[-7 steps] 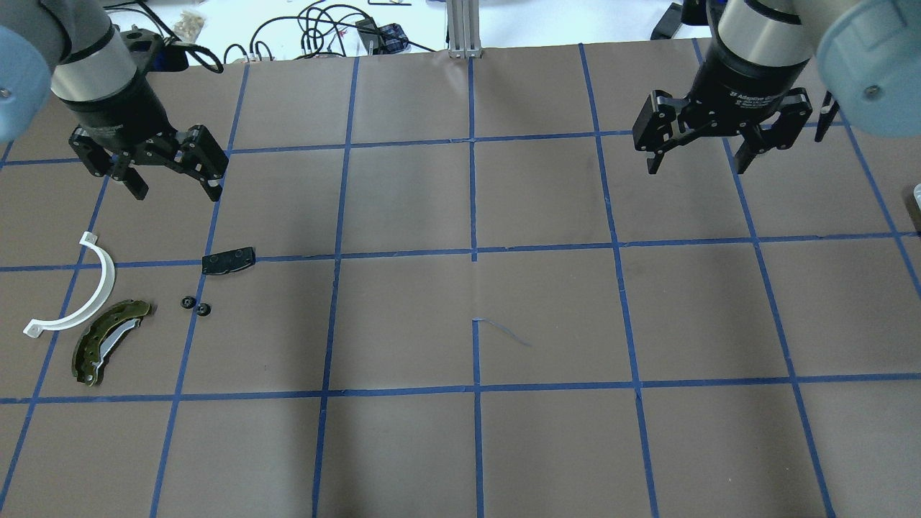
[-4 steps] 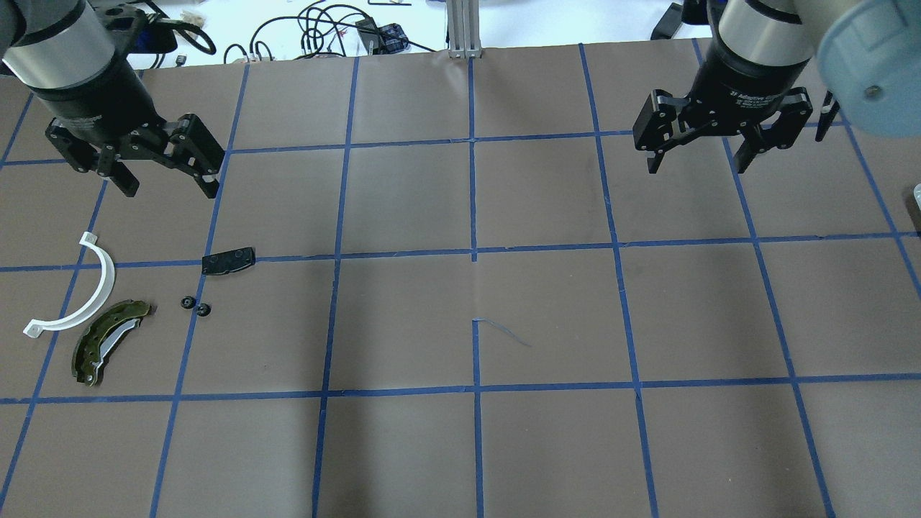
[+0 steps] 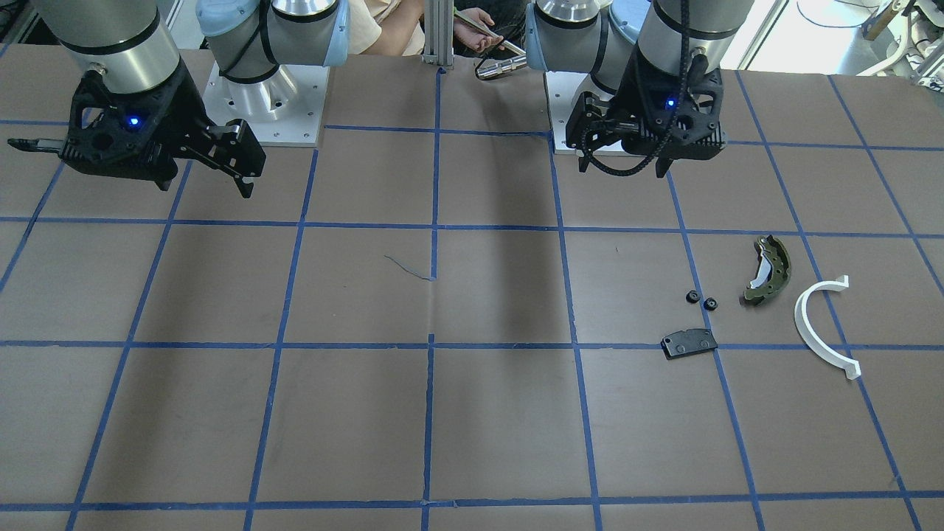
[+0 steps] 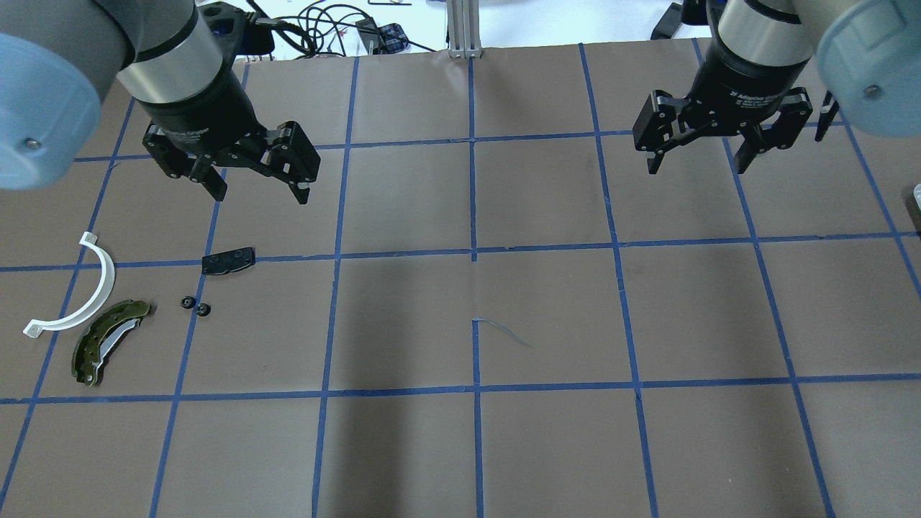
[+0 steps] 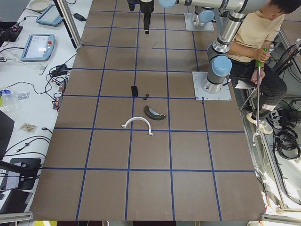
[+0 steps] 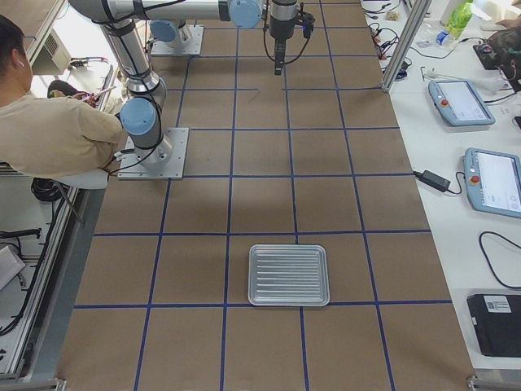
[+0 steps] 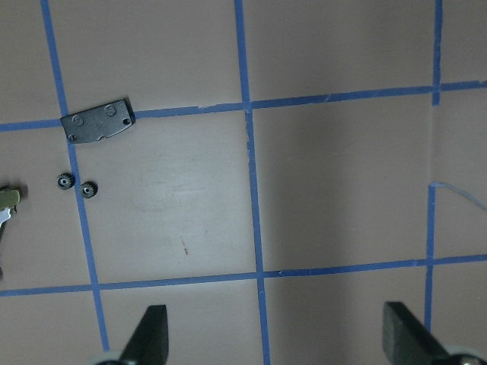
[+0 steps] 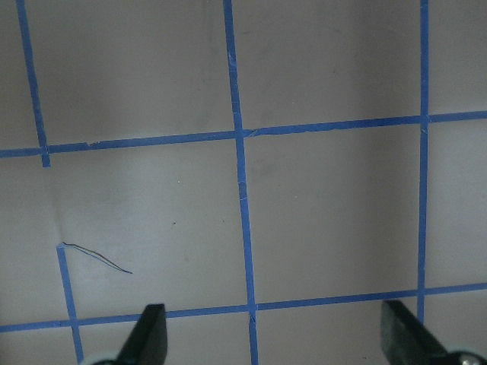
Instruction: Place bearing gear from tray to pile
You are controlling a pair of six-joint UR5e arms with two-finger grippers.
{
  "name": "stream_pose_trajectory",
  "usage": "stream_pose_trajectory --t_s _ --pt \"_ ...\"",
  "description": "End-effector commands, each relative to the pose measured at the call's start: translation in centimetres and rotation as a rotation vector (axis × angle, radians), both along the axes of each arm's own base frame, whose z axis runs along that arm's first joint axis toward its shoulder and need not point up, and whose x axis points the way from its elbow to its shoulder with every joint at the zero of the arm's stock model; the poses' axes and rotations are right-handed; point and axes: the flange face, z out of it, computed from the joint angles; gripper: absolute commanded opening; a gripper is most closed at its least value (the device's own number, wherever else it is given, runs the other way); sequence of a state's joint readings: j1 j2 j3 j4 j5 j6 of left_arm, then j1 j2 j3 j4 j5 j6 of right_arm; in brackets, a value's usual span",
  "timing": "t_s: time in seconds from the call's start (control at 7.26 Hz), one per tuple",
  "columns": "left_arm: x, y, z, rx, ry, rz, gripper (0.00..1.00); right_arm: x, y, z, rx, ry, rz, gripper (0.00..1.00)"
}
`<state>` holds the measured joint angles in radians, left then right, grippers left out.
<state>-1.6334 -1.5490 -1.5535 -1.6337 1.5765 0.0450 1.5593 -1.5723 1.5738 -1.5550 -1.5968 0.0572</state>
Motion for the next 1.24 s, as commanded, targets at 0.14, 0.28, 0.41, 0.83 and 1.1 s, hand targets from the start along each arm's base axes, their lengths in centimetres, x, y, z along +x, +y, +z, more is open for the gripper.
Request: stream_pose_trajectory --t_s 0.14,0.28,0.41,0.83,1.1 --pt "0.24 -1.03 0.90 -0.096 0.040 -0.048 1.00 0.11 0.09 -0.24 0.006 0.000 0.006 1.00" --pt "0.50 -0.77 1.07 -0.096 0.037 -0.039 1.00 0.05 0.05 -0.22 0.004 -0.002 0.003 1.00" --pt "0.74 -0.72 1.01 -0.090 0.036 0.008 1.00 0.04 0.10 -0.27 0.009 0.000 0.010 1.00" --pt "0.87 -0.34 0.58 -0.049 0.024 0.029 1.00 0.11 0.17 -0.37 0.014 0.000 0.010 1.00" --pt "0.94 -0.37 0.65 -0.050 0.024 0.029 1.00 0.11 0.13 -0.34 0.010 0.000 0.009 1.00"
